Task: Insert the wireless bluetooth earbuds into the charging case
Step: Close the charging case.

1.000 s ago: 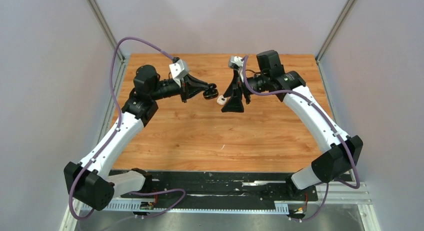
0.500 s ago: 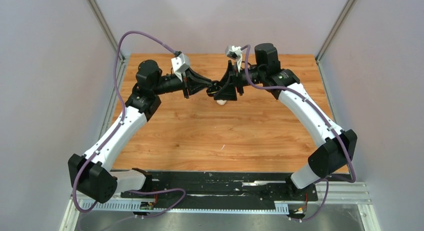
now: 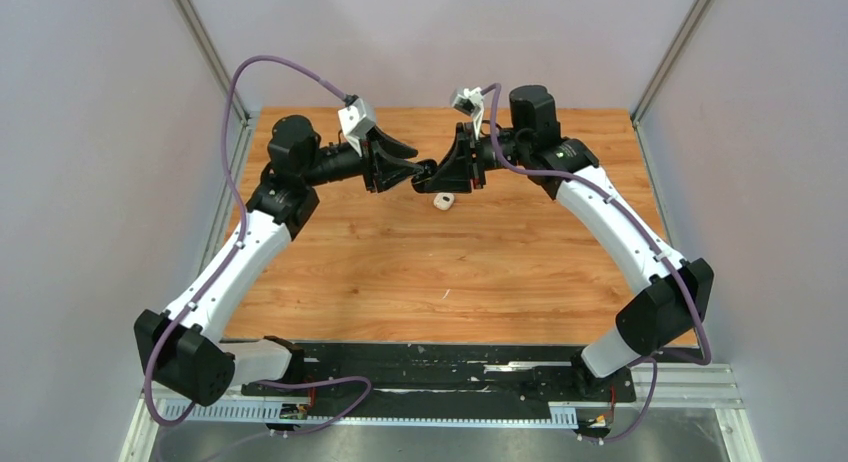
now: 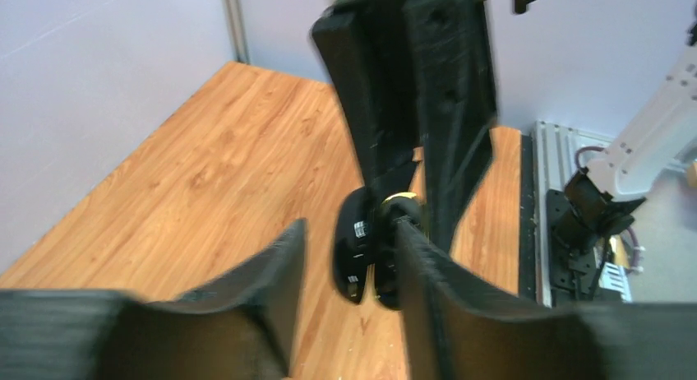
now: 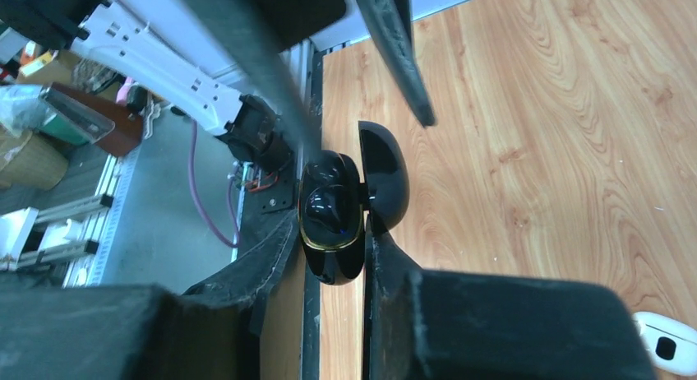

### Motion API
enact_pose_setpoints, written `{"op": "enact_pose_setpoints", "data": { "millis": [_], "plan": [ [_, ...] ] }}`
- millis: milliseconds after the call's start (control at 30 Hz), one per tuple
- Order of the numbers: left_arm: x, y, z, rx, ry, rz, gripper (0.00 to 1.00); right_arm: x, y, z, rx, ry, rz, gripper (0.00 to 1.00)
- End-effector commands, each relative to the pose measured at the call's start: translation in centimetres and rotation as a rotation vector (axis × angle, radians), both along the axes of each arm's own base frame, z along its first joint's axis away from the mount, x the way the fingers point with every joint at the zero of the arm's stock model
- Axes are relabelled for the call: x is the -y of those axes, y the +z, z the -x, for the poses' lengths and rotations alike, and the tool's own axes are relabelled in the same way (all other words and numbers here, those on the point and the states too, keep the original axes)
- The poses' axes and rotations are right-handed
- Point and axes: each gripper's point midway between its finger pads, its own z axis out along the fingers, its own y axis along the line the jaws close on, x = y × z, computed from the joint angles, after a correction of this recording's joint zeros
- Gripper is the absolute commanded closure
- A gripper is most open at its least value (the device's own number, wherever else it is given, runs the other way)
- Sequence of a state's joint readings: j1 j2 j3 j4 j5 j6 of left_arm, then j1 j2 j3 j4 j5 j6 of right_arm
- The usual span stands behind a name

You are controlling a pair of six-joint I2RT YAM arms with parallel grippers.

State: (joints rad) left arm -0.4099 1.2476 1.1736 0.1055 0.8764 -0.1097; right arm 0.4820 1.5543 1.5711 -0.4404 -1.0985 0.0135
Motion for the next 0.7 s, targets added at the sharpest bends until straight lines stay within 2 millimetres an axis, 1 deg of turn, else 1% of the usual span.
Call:
{"op": "enact_pose_setpoints", "data": {
  "millis": [0,33,100,167,233,267,300,333,367,400,433,467,500,533,567,600,633,667],
  "plan": [
    [0.1,4.0,2.9,-0.01,-0.091,0.044,0.41,-0.3,-0.1,-1.3,0.044,-0.044,0.003,1.0],
    [0.1,3.9,3.0,-0.045,-0.095,0.047,0.35,-0.3,-0.2,-1.4,0.073,-0.041,0.003,1.0],
    [0.0,4.3,3.3,-0.059,-0.103,0.049,0.29,-0.3,-0.1,-1.5,0.098,-0.036,0.002,1.0],
    [0.0,4.4,3.1,-0.077,-0.096,0.051,0.24,-0.3,0.0,-1.6,0.114,-0.034,0.0,1.0],
    [-0.2,4.3,2.4,-0.139,-0.091,0.061,0.21,-0.3,0.4,-1.4,0.14,-0.021,-0.008,1.0],
    [-0.4,4.1,1.4,-0.173,-0.079,0.064,0.2,-0.3,0.5,-1.3,0.156,-0.011,-0.012,1.0],
    [-0.4,4.0,1.0,-0.227,-0.078,0.073,0.18,-0.3,0.7,-1.1,0.17,0.0,-0.018,1.0],
    [-0.6,3.6,0.0,-0.259,-0.076,0.073,0.15,-0.2,1.0,-0.9,0.186,0.015,-0.024,1.0],
    [-0.6,3.4,-0.4,-0.3,-0.076,0.078,0.12,-0.3,1.1,-0.5,0.199,0.035,-0.031,1.0],
    [-0.7,3.0,-1.2,-0.322,-0.078,0.078,0.12,-0.3,1.3,-0.4,0.208,0.044,-0.035,1.0],
    [-0.6,2.9,-1.1,-0.354,-0.103,0.082,0.11,-0.3,1.4,-0.3,0.21,0.045,-0.036,1.0],
    [-0.4,2.6,-1.5,-0.387,-0.119,0.087,0.11,-0.3,1.4,-0.3,0.21,0.044,-0.035,1.0],
    [-0.3,2.4,-1.1,-0.404,-0.158,0.081,0.11,-0.4,1.5,-0.4,0.214,0.041,-0.035,1.0],
    [0.0,2.2,-1.3,-0.439,-0.183,0.084,0.12,-0.4,1.4,-0.5,0.212,0.033,-0.031,1.0],
    [0.1,2.0,-0.8,-0.455,-0.226,0.077,0.13,-0.4,1.3,-0.8,0.212,0.015,-0.025,1.0],
    [0.2,1.9,-0.9,-0.479,-0.248,0.08,0.14,-0.4,1.1,-1.1,0.207,-0.001,-0.017,1.0],
    [0.2,1.8,-0.5,-0.492,-0.283,0.072,0.15,-0.4,1.1,-1.4,0.207,-0.011,-0.014,1.0],
    [0.3,1.7,-0.5,-0.503,-0.297,0.07,0.15,-0.4,1.1,-1.5,0.207,-0.016,-0.012,1.0]
  ]
}}
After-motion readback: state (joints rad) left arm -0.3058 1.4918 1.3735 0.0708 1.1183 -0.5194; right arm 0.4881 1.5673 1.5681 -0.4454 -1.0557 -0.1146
